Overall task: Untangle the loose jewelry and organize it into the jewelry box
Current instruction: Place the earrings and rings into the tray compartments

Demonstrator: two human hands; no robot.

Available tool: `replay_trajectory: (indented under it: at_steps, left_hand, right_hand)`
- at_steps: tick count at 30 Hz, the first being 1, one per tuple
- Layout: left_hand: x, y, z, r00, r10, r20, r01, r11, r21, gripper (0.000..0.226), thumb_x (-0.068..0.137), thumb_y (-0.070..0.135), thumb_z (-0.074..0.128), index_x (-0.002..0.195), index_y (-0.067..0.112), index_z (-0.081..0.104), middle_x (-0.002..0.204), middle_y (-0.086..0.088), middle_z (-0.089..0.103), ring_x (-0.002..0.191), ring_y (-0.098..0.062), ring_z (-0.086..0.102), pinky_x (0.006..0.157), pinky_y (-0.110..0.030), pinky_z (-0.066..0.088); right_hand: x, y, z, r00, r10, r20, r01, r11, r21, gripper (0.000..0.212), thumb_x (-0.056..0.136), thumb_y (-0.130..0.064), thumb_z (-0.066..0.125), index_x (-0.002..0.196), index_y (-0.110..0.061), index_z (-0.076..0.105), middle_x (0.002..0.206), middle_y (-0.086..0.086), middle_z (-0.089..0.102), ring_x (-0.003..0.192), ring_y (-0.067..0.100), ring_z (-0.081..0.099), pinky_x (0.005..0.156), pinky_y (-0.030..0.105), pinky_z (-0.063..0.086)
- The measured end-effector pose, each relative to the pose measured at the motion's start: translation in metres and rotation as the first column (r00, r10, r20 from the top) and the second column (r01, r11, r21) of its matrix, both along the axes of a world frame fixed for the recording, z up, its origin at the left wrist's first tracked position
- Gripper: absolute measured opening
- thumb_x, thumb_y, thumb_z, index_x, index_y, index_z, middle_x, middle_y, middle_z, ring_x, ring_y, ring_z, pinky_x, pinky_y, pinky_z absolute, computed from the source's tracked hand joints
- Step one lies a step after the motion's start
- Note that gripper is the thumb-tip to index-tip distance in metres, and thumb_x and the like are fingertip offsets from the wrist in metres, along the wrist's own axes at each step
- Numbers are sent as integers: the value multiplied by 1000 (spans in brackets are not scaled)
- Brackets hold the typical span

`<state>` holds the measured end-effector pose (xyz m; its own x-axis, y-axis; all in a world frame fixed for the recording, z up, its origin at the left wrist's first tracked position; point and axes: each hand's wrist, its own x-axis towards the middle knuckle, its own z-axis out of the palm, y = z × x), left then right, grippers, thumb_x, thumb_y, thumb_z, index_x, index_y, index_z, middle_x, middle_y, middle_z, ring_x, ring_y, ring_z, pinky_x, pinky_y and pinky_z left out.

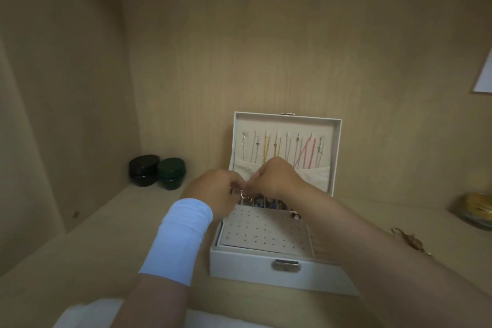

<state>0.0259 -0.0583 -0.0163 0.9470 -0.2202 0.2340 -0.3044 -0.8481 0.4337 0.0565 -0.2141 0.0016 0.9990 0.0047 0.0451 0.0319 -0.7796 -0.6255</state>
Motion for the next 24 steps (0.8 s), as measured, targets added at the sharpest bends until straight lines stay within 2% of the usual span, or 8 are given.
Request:
replay_trajectory:
  at_steps: [3, 7, 9, 12, 15, 19, 22, 24]
  left_hand:
    - [1, 1, -5, 998, -36, -43, 35, 999, -25, 34, 92, 16, 57, 117, 39, 63, 110, 17, 69, 98, -9, 63, 94, -34, 53]
    - [0, -1, -9, 999, -40, -30, 39, 999, -31, 38, 94, 19, 55, 123, 42, 58, 116, 16, 67, 102, -12, 63, 95, -35, 53]
    - [-1, 0, -9, 1000, -18, 4, 18, 999, -36, 39, 92, 19, 59, 124, 42, 57, 122, 14, 65, 106, -14, 62, 95, -36, 52]
    - [-3, 2, -8, 998, 14, 68, -10, 998, -55, 34, 90, 22, 64, 117, 41, 62, 121, 13, 63, 105, -13, 60, 94, -34, 52]
    - [-4, 2, -9, 988, 3, 153, 1, 1000, -27, 21, 89, 26, 65, 106, 38, 67, 115, 14, 57, 107, -11, 54, 92, -32, 50]
    - [-6, -6, -11, 980, -21, 199, 15, 999, 32, 19, 87, 31, 65, 105, 37, 70, 118, 14, 55, 114, -11, 47, 98, -34, 46]
    - [-9, -11, -7, 946, 18, 324, -19, 1000, 1, 18, 86, 34, 64, 103, 37, 68, 113, 19, 52, 115, -9, 41, 99, -30, 40]
    - [-14, -16, -2, 914, 26, 405, -14, 999, -34, 18, 86, 35, 62, 104, 37, 67, 110, 19, 51, 113, -8, 40, 96, -29, 40]
  right_hand:
    - [2, 3, -1, 999, 32, 5, -31, 998, -56, 39, 70, -38, 86, 90, -6, 78, 73, 8, 72, 55, 15, 58, 59, 28, 52]
    - [4, -3, -1, 999, 33, 23, -31, 994, -103, 20, 78, -23, 80, 91, -8, 80, 83, 12, 76, 57, 15, 59, 61, 30, 54]
    - [3, -4, -2, 999, 49, 20, -47, 994, -94, 20, 77, -19, 81, 94, -8, 80, 86, 11, 76, 57, 13, 58, 61, 27, 52]
    - [2, -4, -5, 996, 81, 49, -77, 994, -73, 18, 73, -21, 86, 90, -16, 81, 81, -3, 73, 66, 4, 60, 65, 22, 50]
    - [8, -3, -10, 996, 47, 70, -36, 989, -146, 7, 77, -24, 81, 83, -21, 80, 82, -3, 74, 78, 12, 68, 76, 31, 59]
    - [2, -5, -12, 993, 111, 30, -103, 975, -199, 9, 79, -31, 77, 80, -23, 81, 82, -3, 75, 80, 15, 69, 79, 35, 60]
    - [-11, -20, -4, 988, 113, 108, -87, 972, -220, 10, 87, -24, 70, 87, -25, 80, 82, -10, 71, 83, 13, 68, 75, 31, 58]
    - [-21, -40, 4, 981, 106, 165, -78, 982, -172, 11, 88, -24, 68, 86, -24, 79, 83, -13, 71, 83, 9, 67, 76, 30, 57]
